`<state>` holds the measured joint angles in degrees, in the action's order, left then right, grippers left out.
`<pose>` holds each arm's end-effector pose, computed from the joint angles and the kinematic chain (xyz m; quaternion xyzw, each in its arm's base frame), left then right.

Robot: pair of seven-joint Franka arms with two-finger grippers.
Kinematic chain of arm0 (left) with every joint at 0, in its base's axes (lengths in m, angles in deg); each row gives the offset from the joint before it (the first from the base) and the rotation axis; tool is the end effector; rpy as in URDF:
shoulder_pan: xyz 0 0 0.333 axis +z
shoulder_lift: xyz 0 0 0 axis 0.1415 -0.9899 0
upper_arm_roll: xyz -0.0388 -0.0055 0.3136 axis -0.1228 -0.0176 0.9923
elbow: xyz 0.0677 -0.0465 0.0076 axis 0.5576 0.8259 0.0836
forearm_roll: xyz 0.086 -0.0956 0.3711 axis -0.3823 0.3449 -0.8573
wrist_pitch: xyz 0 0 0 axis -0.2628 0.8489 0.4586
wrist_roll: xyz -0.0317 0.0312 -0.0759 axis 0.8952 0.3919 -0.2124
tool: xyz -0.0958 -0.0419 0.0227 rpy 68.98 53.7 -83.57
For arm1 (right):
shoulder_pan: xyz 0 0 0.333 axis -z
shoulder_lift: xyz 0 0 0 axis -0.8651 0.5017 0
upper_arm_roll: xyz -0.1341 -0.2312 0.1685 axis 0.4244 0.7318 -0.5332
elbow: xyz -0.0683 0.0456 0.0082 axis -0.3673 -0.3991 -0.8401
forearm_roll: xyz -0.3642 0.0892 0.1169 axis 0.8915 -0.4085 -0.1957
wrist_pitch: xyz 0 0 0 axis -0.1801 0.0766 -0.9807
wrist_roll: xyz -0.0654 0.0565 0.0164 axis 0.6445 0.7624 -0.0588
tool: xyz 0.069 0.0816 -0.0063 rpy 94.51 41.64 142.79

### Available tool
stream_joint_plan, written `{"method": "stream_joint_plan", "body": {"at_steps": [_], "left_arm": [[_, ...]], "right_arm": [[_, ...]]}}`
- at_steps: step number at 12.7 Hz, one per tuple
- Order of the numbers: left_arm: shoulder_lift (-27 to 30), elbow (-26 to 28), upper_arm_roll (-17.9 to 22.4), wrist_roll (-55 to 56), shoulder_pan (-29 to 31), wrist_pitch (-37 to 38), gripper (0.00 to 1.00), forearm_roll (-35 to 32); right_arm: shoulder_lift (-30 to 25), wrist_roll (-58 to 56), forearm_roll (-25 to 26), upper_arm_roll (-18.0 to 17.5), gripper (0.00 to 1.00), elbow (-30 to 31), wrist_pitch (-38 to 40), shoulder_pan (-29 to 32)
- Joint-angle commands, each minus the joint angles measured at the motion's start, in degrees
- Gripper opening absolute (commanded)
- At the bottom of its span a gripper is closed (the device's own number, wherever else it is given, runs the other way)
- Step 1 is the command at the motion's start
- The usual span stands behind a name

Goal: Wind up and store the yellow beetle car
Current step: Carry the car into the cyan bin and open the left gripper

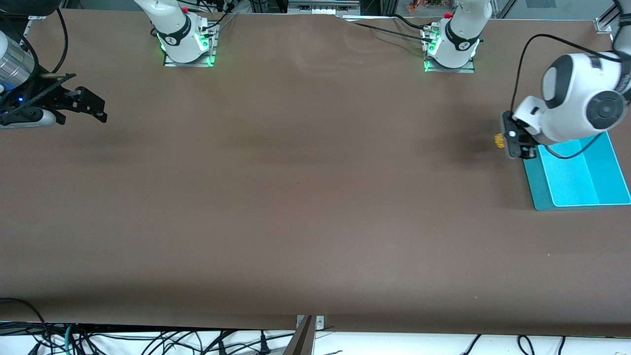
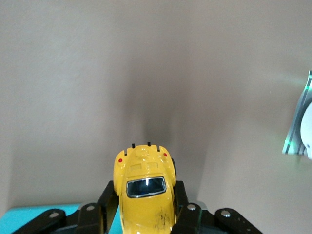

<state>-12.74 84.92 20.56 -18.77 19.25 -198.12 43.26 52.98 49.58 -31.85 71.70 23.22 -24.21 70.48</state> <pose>0.5206 0.0653 0.3538 0.7527 -0.6398 -0.1459 0.0526 0.5365 0.0145 0.5768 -0.9995 -0.0323 -0.0030 0.0011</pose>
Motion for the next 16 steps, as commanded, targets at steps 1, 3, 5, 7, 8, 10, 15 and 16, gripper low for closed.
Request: {"method": "stream_joint_plan", "body": {"at_steps": [1, 3, 5, 7, 8, 10, 15, 16], "left_arm": [[-9.9, -13.2, 0.0, -6.1, 3.7, 6.0, 0.15, -5.4], [-13.7, -16.9, 0.3, -11.8, 8.7, 5.9, 0.17, -6.6], [-18.0, -17.7, 0.1, -13.9, 13.5, 4.4, 0.17, -12.9], [-22.9, -17.2, 0.1, -15.5, 17.5, -2.0, 0.17, -15.5], [-25.0, -17.2, 0.1, -16.5, 18.0, -4.5, 0.17, -15.6], [-27.6, -17.1, 0.1, -16.5, 18.1, -7.4, 0.19, -17.4], [-29.2, -17.1, 0.0, -18.3, 19.5, -8.8, 1.0, -17.5], [-29.1, -17.4, -0.1, -19.3, 19.5, -8.7, 1.0, -17.4]], "right_arm": [[0.7, -0.4, -0.2, -0.1, 1.0, -1.7, 1.4, 0.2], [0.7, -0.4, -0.2, -0.1, 1.0, -1.7, 1.4, 0.2], [0.7, -0.4, -0.2, -0.1, 1.0, -1.7, 1.4, 0.2], [0.7, -0.4, -0.1, -0.1, 1.0, -1.7, 1.4, 0.2], [0.7, -0.4, -0.2, -0.1, 1.0, -1.7, 1.4, 0.2], [0.7, -0.4, -0.2, -0.1, 1.0, -1.7, 1.4, 0.2], [0.8, -0.3, -0.2, -0.2, 1.0, -1.7, 1.4, 0.1], [0.8, -0.3, -0.2, -0.2, 1.0, -1.7, 1.4, 0.0]]}}
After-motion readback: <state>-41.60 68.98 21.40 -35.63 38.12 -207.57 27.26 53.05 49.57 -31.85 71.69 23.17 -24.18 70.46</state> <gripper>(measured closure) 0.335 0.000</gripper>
